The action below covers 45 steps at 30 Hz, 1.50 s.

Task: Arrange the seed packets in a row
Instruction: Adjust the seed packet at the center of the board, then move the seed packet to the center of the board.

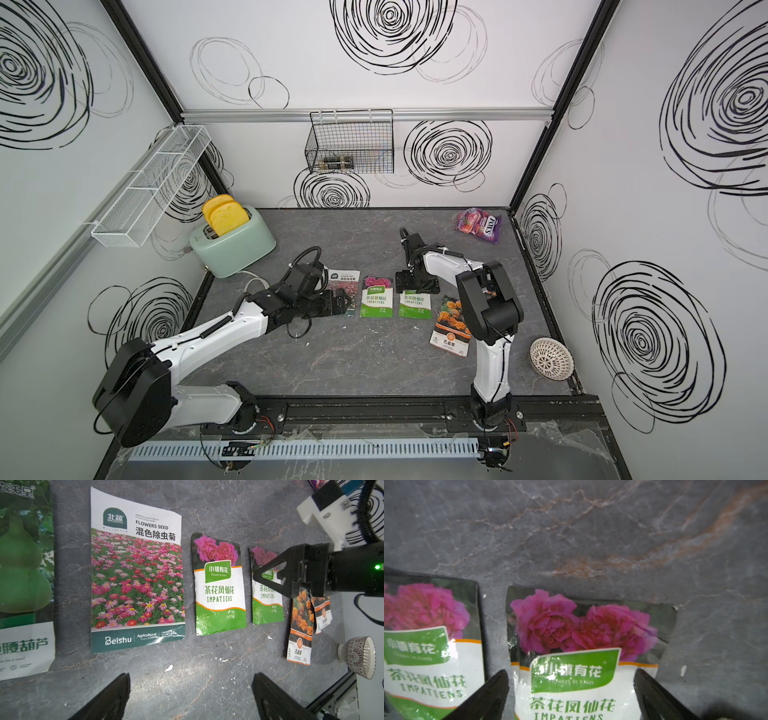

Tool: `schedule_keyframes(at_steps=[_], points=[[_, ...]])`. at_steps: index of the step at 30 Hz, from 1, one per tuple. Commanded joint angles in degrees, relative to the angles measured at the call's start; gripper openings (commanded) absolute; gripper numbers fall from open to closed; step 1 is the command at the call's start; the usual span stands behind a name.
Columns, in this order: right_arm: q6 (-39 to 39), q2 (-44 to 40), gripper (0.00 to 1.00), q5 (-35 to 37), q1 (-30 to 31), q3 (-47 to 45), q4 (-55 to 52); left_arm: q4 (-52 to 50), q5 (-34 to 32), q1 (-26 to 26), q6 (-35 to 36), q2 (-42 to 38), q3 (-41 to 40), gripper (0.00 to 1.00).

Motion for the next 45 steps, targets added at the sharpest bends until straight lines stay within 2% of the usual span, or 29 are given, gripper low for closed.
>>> schedule_keyframes(at_steps=[1,10,19,22,27,34,40,45], points=[[-0.7,1.7,0.95,-1.2,0.7,0.8,-2.6,1.1,0.3,0.5,1.2,-0.3,-0.1,0.96],[-1.7,-1.4,0.99,0.0,0.2,4.5,-3.6,1.7,0.0,0.4,0.9,1.0,1.4,0.96],[-1.5,-10.4,0.99,-7.4,-5.7,9.2,-6.3,1.9,-0.5,-1.4,1.4,4.2,5.4,0.96],[-0.7,-14.8,0.98,-7.6,-8.4,4.6,-7.7,2.4,-0.9,-2.7,1.4,5.1,6.2,0.96],[1.6,-22.5,0.98,-10.3,-13.4,-8.7,-7.4,3.3,-1.6,-6.5,2.1,8.9,8.8,0.96],[3.9,-30.5,0.98,-10.0,-14.1,-22.0,-8.0,4.9,-0.6,-10.9,2.6,14.3,11.4,0.96],[4.8,-31.4,0.98,-9.0,-15.0,-28.9,-6.4,5.5,1.2,-12.8,3.1,17.6,13.1,0.96],[5.5,-28.3,0.98,-9.5,-15.4,-28.0,-5.4,5.3,2.3,-13.0,3.9,18.9,13.8,0.96]])
